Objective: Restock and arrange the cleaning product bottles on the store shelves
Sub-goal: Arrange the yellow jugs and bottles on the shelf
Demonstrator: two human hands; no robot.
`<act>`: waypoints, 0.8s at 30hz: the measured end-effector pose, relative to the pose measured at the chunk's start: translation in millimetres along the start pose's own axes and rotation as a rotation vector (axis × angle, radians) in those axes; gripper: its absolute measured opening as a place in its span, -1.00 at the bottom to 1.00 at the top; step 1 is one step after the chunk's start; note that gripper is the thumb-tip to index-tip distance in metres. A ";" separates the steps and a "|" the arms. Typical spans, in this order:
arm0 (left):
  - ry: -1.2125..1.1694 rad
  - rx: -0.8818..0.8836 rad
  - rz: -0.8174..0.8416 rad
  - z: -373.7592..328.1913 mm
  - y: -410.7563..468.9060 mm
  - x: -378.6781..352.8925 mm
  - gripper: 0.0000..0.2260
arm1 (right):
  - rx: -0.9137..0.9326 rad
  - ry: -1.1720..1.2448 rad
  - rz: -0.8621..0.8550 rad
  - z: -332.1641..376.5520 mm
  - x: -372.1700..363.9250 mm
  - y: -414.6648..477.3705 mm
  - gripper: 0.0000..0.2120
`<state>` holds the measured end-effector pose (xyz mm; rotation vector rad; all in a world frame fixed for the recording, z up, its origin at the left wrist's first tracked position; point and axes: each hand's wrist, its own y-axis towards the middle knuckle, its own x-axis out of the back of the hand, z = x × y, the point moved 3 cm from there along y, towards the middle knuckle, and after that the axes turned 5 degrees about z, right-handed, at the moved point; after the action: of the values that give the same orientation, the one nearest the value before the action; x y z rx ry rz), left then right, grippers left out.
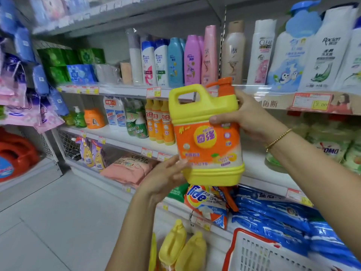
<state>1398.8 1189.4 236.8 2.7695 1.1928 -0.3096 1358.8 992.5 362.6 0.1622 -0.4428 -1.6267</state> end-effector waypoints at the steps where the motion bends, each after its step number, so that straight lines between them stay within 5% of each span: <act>1: -0.002 -0.049 0.015 -7.8 -1.9 3.9 -0.76 | 0.021 -0.040 0.053 -1.6 -6.7 -5.3 -0.28; 5: 0.042 -0.262 -0.104 -40.2 -18.5 24.0 -0.83 | 0.009 -0.076 0.250 -22.3 -30.5 -18.7 -0.23; 8: 0.281 -0.242 -0.158 -51.5 -35.8 47.8 -0.71 | -0.014 -0.231 0.326 -48.7 -56.6 -19.4 -0.12; 11: 0.564 -0.099 -0.208 -52.3 -56.7 76.6 -0.65 | 0.073 -0.445 0.401 -73.0 -94.5 -18.4 -0.04; 17: 1.180 0.412 -0.022 -29.4 -83.7 116.8 -0.63 | 0.140 -0.569 0.635 -139.5 -177.7 -13.3 -0.16; 21: 1.199 0.674 -0.041 11.3 -90.1 158.7 -0.67 | 0.045 -0.571 0.646 -204.7 -231.2 -16.3 -0.20; 24: 1.171 0.767 -0.186 46.2 -97.5 206.6 -0.70 | -0.165 -0.313 0.548 -248.0 -255.8 -19.1 -0.51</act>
<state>1459.8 1393.6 142.5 3.5527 1.7923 1.3052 1459.8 1198.0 89.1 -0.3206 -0.5334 -1.1385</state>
